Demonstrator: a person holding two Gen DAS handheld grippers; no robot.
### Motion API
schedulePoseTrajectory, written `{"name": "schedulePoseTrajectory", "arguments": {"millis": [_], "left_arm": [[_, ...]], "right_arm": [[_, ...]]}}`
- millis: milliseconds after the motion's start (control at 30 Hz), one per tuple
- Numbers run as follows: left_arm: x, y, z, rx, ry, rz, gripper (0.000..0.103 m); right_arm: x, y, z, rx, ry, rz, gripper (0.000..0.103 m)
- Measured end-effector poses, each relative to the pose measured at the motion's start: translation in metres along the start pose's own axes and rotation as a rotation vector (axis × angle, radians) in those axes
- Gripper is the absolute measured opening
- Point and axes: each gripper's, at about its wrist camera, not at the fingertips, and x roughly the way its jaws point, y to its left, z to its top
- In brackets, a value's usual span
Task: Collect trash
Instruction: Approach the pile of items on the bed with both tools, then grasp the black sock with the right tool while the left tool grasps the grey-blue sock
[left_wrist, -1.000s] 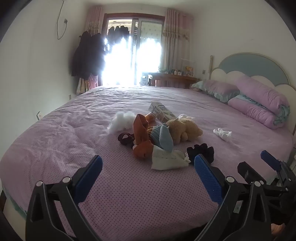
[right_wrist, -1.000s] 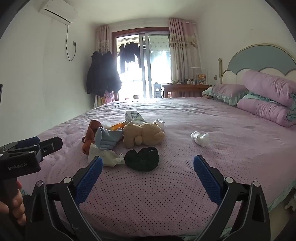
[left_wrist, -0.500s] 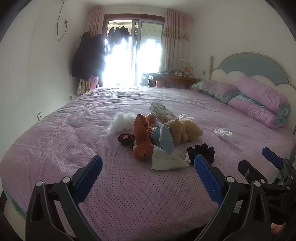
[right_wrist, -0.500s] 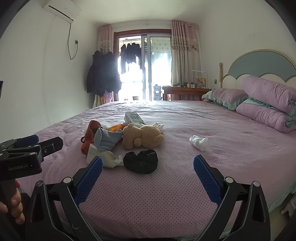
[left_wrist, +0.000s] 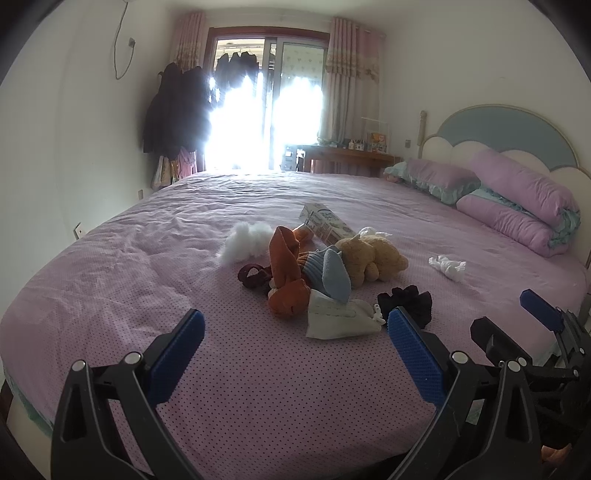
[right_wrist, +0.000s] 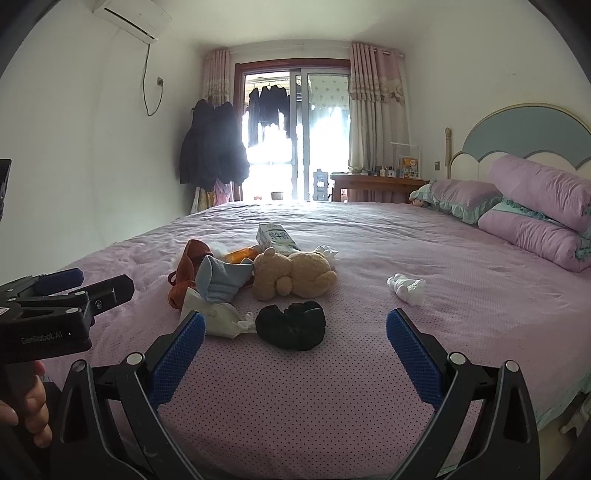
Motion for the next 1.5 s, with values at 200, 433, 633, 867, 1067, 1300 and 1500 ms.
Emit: {"name": "schedulePoseTrajectory", "arguments": {"millis": [200, 433, 633, 867, 1067, 1300, 1500], "left_arm": [[0.012, 0.01, 0.0, -0.018, 0.008, 0.003, 0.099], [0.026, 0.012, 0.004, -0.022, 0.009, -0.009, 0.099], [0.041, 0.01, 0.009, -0.031, 0.02, -0.03, 0.099], [0.061, 0.01, 0.012, -0.038, 0.037, -0.047, 0.099], [0.073, 0.012, 0.012, -0.034, 0.051, -0.034, 0.099], [0.081, 0.014, 0.012, -0.041, 0.067, -0.039, 0.099], [0.08, 0.014, 0.014, -0.045, 0.065, -0.046, 0.099]], "right_arm": [[0.01, 0.006, 0.0, -0.019, 0.021, 0.012, 0.095], [0.026, 0.006, 0.003, -0.02, 0.042, 0.01, 0.095], [0.048, 0.001, 0.006, -0.012, 0.068, 0.008, 0.095], [0.078, 0.0, 0.008, -0.021, 0.108, 0.013, 0.094], [0.112, -0.013, 0.002, 0.028, 0.184, 0.007, 0.089], [0.144, -0.02, -0.009, 0.087, 0.299, 0.035, 0.072], [0.143, -0.012, -0.012, 0.048, 0.299, 0.133, 0.018]]}}
